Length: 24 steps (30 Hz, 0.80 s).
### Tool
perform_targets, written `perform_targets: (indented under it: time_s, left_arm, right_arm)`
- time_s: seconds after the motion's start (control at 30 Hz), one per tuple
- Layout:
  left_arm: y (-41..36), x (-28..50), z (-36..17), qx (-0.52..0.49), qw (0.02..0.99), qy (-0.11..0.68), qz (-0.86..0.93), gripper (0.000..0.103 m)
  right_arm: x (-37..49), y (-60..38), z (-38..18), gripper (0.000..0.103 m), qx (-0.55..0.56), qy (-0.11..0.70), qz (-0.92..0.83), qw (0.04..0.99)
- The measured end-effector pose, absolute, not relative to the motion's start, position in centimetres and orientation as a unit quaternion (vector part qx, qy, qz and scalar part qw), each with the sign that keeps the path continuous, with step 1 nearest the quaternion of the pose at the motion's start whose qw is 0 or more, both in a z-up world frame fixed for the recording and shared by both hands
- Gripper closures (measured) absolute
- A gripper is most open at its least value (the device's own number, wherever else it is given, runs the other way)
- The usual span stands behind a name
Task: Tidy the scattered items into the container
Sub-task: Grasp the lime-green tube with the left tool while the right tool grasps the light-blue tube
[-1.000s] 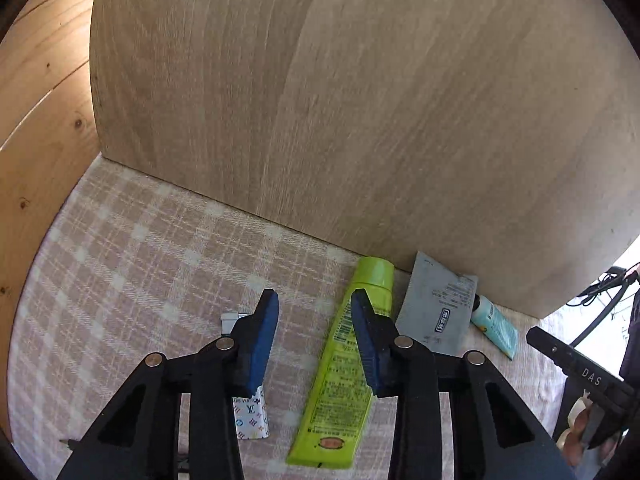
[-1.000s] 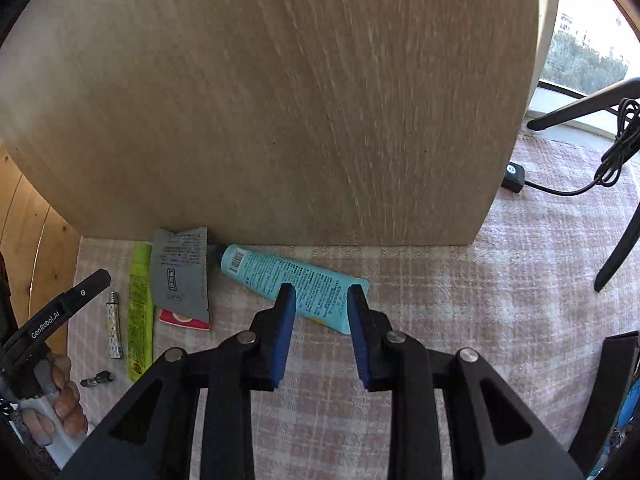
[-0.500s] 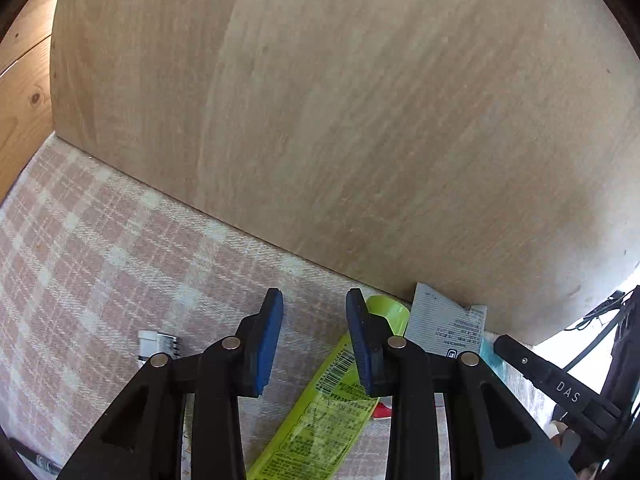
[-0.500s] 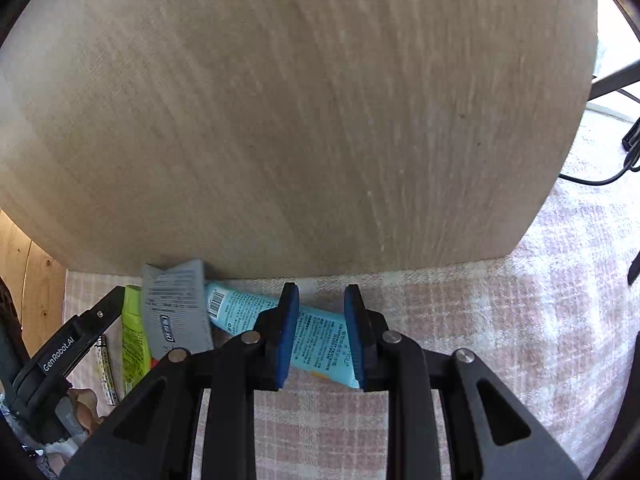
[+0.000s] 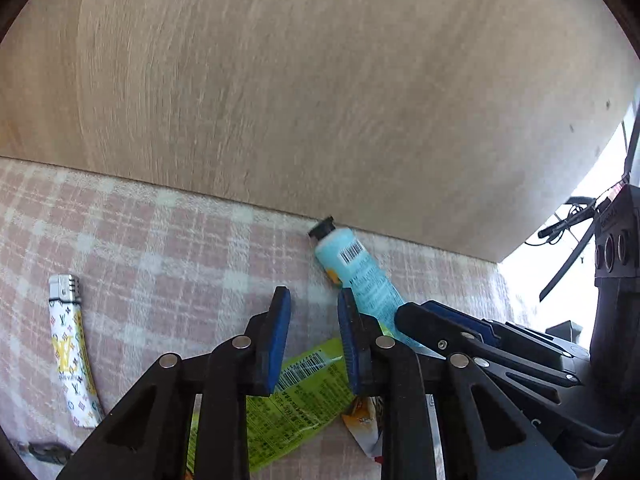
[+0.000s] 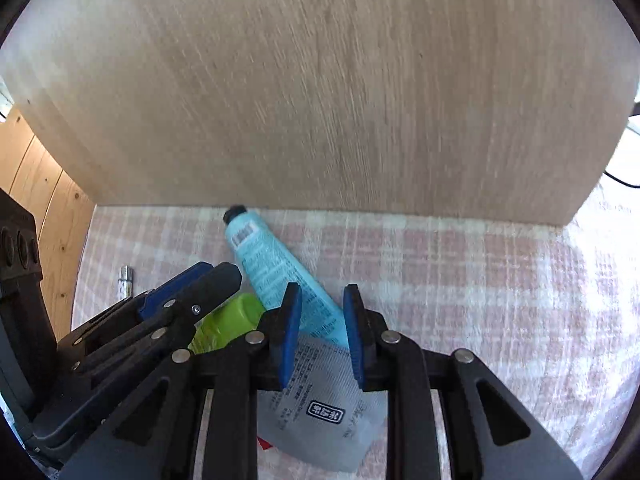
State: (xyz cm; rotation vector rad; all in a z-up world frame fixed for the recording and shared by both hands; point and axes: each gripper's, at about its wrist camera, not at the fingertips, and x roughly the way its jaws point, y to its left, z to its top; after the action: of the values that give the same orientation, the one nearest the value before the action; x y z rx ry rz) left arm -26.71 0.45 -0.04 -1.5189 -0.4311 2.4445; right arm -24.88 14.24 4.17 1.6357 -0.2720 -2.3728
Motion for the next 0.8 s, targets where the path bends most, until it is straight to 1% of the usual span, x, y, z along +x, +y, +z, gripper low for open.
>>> perform_targets:
  time_s: [0.1,0.17,0.23,0.33,0.4,0.47,0.5,0.53,0.57,0.6,0.67,0.7,0.73,0.77,0.8]
  left_arm:
    - [1.9,-24.6,-0.2,-0.524,0.137,-0.136,0.829,0.081]
    - [2.3,-23.4,-0.4,-0.528,0.146,-0.132,0.826,0.081]
    - [2.6,-22.3,-0.6,-0.53,0.156,-0.129,0.823,0.081]
    - [3.7,-19.6,-0.6,-0.546,0.181,-0.113,0.81,0.081]
    - [5.0,-18.5,0.7,-0.55,0.184,-0.1,0.808,0.081]
    - [3.6,-17.0,3.0,-0.53,0.177,-0.083,0.825,0.071]
    - [3.2,-16.1,3.9,-0.519,0.174,-0.069,0.834,0.068]
    - [2.1,-15.5,4.7,-0.509,0.175,-0.054,0.841,0.063]
    - [0.8,-15.3,5.8,-0.502,0.179,-0.036,0.846,0.058]
    - [0.5,-15.2,6.3,-0.497,0.184,-0.013,0.848,0.057]
    - [1.1,-14.8,6.7,-0.491,0.204,0.048,0.846,0.05]
    - [1.3,-14.4,6.8,-0.488,0.219,0.08,0.841,0.049]
    - [1.6,-13.9,6.9,-0.484,0.233,0.109,0.836,0.044]
    - [1.9,-13.4,6.9,-0.481,0.245,0.135,0.831,0.04]
    - [2.4,-13.1,6.7,-0.48,0.256,0.157,0.824,0.038]
  right_arm:
    - [-22.0,15.1,4.3,0.086,0.566,-0.075,-0.81,0.132]
    - [-20.2,15.5,4.3,0.093,0.574,-0.061,-0.805,0.137]
    - [-18.4,15.7,4.4,0.097,0.582,-0.044,-0.8,0.142]
    - [-15.8,16.2,4.6,0.098,0.603,-0.021,-0.781,0.163]
    - [-14.6,17.0,5.0,0.098,0.611,-0.023,-0.771,0.177]
    - [-14.0,18.3,6.3,0.097,0.59,-0.027,-0.789,0.167]
    - [-14.0,18.4,7.2,0.096,0.578,-0.027,-0.799,0.163]
    - [-14.6,18.5,8.1,0.093,0.568,-0.028,-0.807,0.161]
    - [-15.3,18.8,8.8,0.087,0.561,-0.03,-0.811,0.162]
    - [-16.3,19.0,9.4,0.082,0.556,-0.033,-0.814,0.166]
    - [-17.6,19.0,10.5,0.054,0.542,-0.031,-0.821,0.176]
    - [-18.4,18.8,11.0,0.05,0.534,-0.024,-0.825,0.181]
    - [-19.2,18.5,11.4,0.048,0.528,-0.015,-0.828,0.185]
    - [-19.6,18.1,11.5,0.048,0.526,-0.005,-0.829,0.188]
    - [-20.2,17.7,11.6,0.048,0.525,0.004,-0.829,0.191]
